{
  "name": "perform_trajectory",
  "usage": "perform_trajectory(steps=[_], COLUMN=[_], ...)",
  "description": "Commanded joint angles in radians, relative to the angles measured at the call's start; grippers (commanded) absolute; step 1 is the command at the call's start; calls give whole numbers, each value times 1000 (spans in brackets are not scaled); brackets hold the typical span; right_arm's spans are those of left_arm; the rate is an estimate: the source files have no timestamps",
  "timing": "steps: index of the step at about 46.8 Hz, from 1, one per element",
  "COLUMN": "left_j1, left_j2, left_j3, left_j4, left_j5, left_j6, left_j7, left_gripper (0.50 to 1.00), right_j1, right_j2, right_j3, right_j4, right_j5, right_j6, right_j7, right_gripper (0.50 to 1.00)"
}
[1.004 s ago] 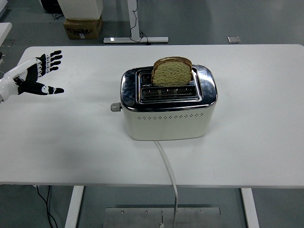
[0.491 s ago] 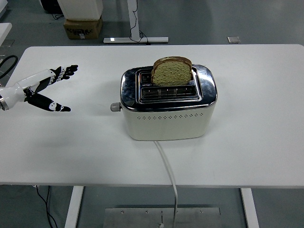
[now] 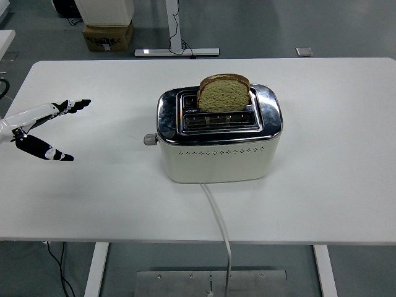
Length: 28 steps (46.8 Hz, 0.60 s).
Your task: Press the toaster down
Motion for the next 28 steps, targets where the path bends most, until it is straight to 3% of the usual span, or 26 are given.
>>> perform_trajectory(steps=[1, 7, 28], left_j1=[-1, -1, 22], left_j2=[0, -2, 3], left_j3=[1, 5, 5], left_j4=[0, -17, -92], left_j5=[8, 39, 142], left_j6=[3, 55, 59], left_j7=[0, 0, 0], left_gripper=[1000, 1000, 1000], right_j1=[0, 0, 1], right_j2=[0, 0, 0], right_j3=[0, 0, 0], right_j4=[0, 0, 0], right_j5=[-1, 1, 1], right_j6=[0, 0, 0], right_j7=[0, 0, 0], right_gripper=[1000, 1000, 1000])
